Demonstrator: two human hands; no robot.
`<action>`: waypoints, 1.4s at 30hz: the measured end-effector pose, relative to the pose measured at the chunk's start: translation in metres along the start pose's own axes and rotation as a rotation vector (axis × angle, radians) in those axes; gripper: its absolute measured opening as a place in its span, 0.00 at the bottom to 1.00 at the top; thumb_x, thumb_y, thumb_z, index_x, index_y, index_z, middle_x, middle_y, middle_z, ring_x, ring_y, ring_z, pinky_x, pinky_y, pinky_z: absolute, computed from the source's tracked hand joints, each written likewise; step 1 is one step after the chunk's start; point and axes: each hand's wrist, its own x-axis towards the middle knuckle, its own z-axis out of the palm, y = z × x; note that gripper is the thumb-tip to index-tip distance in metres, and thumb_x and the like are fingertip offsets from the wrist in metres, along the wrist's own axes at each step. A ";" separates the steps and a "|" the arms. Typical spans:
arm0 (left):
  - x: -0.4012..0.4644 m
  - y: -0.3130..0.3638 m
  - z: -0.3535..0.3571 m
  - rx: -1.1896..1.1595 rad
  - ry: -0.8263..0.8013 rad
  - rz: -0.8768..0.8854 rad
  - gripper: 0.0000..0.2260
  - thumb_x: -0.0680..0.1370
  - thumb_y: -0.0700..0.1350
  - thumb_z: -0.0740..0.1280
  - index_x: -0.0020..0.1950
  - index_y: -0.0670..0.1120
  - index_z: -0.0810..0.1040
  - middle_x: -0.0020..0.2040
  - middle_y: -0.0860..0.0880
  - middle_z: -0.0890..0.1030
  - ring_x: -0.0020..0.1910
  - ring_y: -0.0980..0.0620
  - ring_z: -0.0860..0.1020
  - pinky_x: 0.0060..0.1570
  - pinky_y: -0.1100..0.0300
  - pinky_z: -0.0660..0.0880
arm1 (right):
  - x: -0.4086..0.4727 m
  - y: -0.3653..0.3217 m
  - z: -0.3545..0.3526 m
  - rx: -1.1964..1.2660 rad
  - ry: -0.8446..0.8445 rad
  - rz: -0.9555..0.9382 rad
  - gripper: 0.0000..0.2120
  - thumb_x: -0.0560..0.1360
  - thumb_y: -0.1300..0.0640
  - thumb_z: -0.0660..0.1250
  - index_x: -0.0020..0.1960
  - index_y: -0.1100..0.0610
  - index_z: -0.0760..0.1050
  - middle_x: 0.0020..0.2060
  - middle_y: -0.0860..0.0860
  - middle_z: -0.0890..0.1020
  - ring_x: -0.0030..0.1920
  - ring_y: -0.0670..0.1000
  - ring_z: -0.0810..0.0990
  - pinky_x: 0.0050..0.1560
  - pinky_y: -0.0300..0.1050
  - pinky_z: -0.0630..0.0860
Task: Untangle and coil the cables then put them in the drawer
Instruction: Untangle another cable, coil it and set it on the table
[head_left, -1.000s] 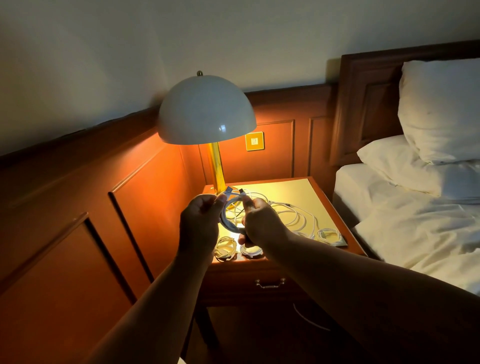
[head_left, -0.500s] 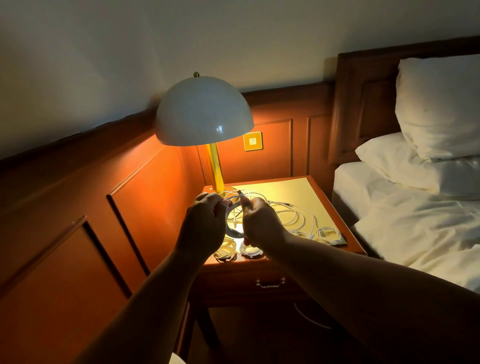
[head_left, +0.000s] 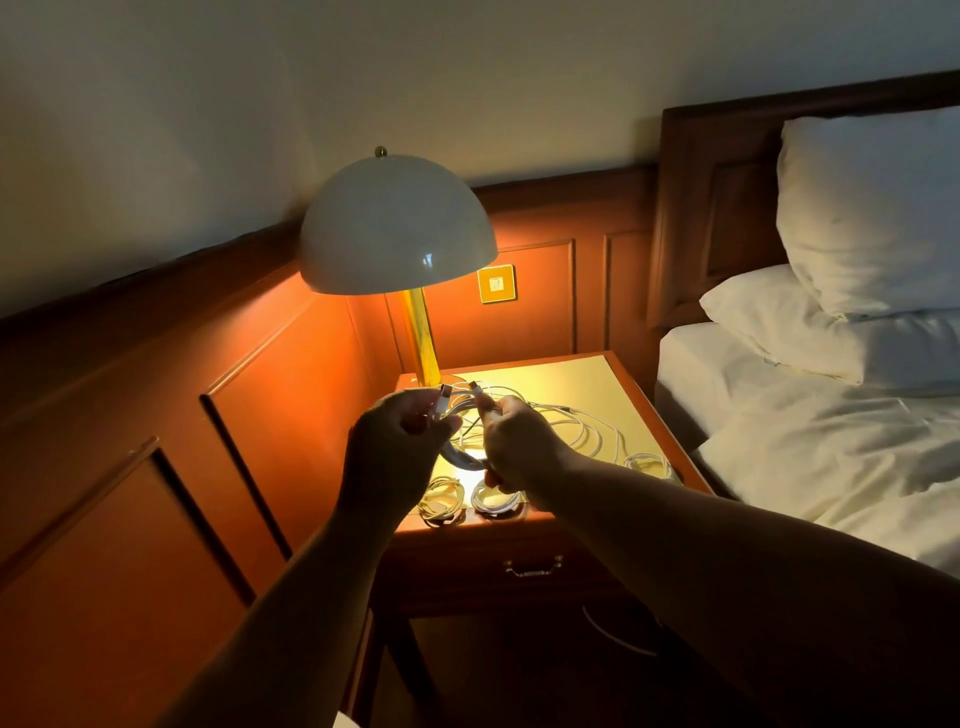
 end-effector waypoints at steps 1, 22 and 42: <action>0.001 -0.003 0.001 0.105 0.007 0.076 0.10 0.75 0.44 0.74 0.55 0.46 0.82 0.52 0.52 0.79 0.40 0.62 0.78 0.39 0.74 0.72 | 0.001 0.000 0.000 0.044 -0.028 0.046 0.09 0.84 0.57 0.53 0.58 0.60 0.67 0.35 0.53 0.73 0.29 0.49 0.74 0.27 0.41 0.72; 0.013 -0.079 0.025 0.188 0.118 0.117 0.08 0.81 0.42 0.64 0.59 0.42 0.72 0.45 0.47 0.79 0.38 0.54 0.79 0.30 0.72 0.71 | 0.051 0.032 0.032 -0.020 -0.158 0.118 0.07 0.81 0.58 0.63 0.58 0.57 0.69 0.48 0.59 0.78 0.43 0.55 0.84 0.44 0.50 0.84; 0.051 -0.171 0.015 -0.242 -0.168 -0.580 0.08 0.77 0.35 0.70 0.53 0.45 0.80 0.51 0.44 0.83 0.51 0.46 0.81 0.50 0.53 0.80 | 0.122 0.050 0.084 -0.367 -0.276 0.021 0.09 0.77 0.51 0.69 0.48 0.55 0.73 0.43 0.53 0.80 0.47 0.54 0.82 0.47 0.50 0.79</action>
